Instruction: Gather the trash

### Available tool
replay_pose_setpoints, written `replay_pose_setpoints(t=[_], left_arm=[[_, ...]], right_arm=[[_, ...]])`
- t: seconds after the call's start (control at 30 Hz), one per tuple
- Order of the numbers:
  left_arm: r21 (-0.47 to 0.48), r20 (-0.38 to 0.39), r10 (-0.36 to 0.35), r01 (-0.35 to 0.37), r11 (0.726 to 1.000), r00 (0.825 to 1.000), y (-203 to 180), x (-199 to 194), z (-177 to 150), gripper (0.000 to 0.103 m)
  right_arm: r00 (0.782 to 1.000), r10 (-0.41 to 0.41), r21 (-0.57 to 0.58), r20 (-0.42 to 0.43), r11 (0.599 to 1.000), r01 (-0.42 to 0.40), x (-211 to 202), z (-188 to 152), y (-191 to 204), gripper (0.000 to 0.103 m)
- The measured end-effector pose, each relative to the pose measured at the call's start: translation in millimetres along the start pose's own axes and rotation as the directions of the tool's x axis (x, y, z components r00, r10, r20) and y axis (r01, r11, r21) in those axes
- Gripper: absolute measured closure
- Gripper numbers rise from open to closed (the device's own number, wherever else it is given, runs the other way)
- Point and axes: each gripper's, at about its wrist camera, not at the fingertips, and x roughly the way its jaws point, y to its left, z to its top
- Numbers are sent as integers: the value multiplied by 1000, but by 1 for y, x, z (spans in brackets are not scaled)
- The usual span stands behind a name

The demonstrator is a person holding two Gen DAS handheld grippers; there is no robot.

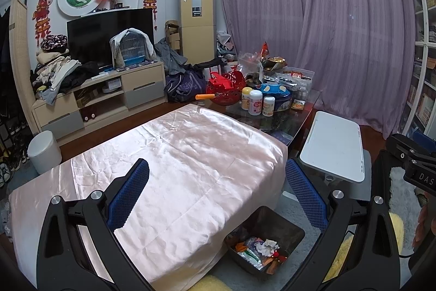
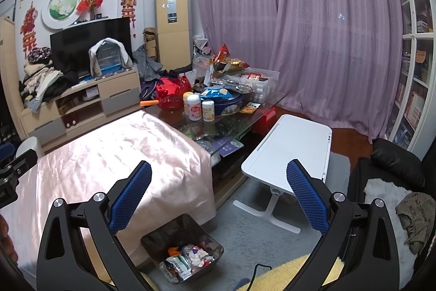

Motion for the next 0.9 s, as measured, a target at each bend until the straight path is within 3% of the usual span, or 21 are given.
replay_pose_setpoints(t=[0.9], left_arm=[[0,17,4,-4,1000,1000,-5,-1,14,8]], right_arm=[[1000,0,10,1,1000,0,0,0,3,3]])
